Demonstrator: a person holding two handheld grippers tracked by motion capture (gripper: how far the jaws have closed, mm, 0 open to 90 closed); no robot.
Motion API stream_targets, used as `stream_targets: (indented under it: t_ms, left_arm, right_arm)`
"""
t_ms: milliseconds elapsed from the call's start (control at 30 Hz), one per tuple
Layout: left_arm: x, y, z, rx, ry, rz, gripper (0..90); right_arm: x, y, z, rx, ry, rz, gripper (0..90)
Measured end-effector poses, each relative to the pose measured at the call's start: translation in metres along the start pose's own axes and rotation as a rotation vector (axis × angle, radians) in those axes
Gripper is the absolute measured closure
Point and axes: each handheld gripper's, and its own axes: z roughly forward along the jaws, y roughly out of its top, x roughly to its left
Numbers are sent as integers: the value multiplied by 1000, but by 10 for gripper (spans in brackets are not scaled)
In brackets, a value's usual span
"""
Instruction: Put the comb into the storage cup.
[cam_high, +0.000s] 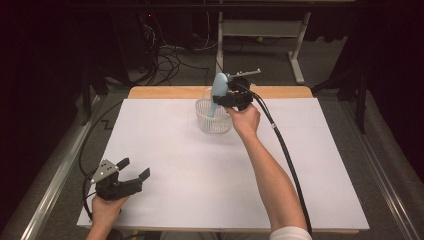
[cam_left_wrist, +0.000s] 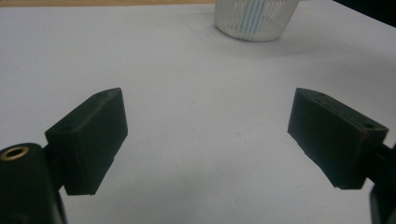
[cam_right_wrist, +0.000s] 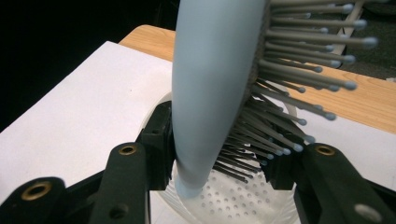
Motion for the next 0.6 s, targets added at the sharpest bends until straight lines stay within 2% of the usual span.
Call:
stream_targets:
  t_ms: [367,600]
  left_arm:
    - [0,0,0,3,1,1,113]
    - [0,0,0,3,0,0,113]
  right_arm:
    - [-6,-6,1,-3,-2,32,517]
    - [-8,-7,-1,-2,-30,31,481]
